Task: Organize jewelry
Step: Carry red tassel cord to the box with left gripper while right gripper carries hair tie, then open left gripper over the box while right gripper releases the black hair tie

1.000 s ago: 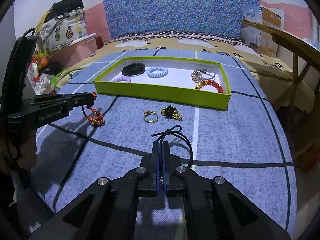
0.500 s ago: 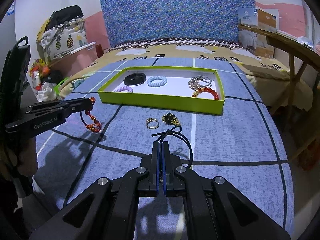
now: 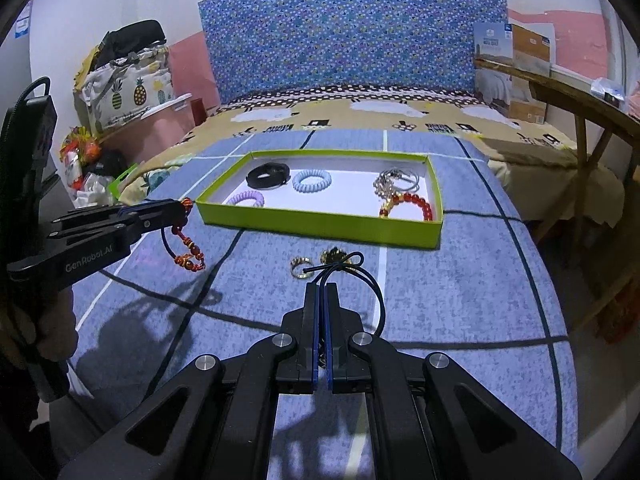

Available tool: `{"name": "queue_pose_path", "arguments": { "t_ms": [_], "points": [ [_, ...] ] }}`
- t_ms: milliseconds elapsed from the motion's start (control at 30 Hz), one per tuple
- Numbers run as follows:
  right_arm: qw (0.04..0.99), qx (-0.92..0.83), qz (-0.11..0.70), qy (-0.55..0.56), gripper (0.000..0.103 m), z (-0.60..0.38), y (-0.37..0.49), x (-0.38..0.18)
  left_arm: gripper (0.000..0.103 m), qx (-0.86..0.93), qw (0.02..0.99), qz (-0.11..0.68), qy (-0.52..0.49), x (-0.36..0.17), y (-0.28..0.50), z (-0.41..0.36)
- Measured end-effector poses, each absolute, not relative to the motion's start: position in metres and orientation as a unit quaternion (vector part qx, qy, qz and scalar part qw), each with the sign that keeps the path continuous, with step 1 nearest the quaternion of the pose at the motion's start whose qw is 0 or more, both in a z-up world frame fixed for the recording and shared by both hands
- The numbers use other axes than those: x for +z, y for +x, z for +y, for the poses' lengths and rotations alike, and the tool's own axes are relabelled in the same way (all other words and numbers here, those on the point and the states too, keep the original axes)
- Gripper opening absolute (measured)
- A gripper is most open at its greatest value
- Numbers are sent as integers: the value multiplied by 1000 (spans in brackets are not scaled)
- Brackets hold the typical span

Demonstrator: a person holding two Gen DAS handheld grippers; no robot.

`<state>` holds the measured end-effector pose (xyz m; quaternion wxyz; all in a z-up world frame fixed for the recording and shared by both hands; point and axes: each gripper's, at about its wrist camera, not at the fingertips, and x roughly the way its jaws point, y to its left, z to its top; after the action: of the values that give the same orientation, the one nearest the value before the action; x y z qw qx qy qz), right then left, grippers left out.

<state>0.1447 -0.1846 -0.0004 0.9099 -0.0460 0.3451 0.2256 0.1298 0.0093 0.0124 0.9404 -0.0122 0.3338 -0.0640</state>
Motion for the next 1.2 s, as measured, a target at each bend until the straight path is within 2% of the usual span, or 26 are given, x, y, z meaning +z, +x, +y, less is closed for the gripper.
{"name": "queue_pose_path", "arguments": {
  "t_ms": [567,1200],
  "points": [
    [918,230,320,-46,1,-179,197,26,6,-89,944,316,-26,33,170,17],
    [903,234,359,-41,1,-165,277,-1,6,-105,935,338,-30,16,234,15]
  ]
}}
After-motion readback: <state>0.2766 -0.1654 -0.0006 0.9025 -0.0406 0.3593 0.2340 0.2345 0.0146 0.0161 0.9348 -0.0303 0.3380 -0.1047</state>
